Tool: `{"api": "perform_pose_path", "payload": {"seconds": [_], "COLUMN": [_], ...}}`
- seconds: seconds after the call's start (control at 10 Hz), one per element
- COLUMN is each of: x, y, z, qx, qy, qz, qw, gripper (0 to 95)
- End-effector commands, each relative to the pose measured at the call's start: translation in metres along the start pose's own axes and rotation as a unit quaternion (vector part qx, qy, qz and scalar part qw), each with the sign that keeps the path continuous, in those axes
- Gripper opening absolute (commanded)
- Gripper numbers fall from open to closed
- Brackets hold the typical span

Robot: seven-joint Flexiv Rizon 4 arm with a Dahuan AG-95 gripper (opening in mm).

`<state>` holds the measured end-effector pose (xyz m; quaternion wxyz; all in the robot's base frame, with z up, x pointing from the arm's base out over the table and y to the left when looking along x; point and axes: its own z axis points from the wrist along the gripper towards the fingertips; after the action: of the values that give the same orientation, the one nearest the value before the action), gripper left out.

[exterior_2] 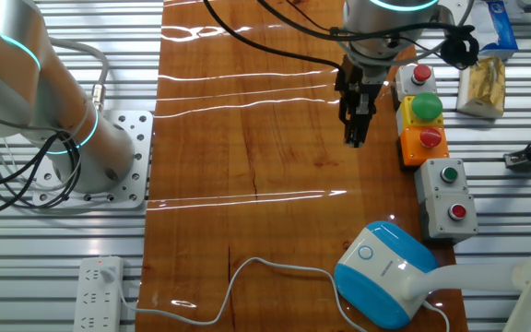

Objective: Turn on the desk lamp by pressing the button

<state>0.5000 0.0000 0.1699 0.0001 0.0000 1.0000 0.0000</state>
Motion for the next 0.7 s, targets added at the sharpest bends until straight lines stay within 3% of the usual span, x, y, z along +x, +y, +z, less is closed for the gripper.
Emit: {"api": "perform_pose_path", "payload": {"seconds": [0.1, 0.7], "x": [-0.0001, 0.0004], "y": [0.0003, 0.0005], "z": [-0.0003, -0.0010], "qx": [0.065, 0.065], "qy": [-0.036, -0.035], "qz": [0.013, 0.019], "qw": [0.9971, 0.9971], "gripper": [0.0, 0.0]}}
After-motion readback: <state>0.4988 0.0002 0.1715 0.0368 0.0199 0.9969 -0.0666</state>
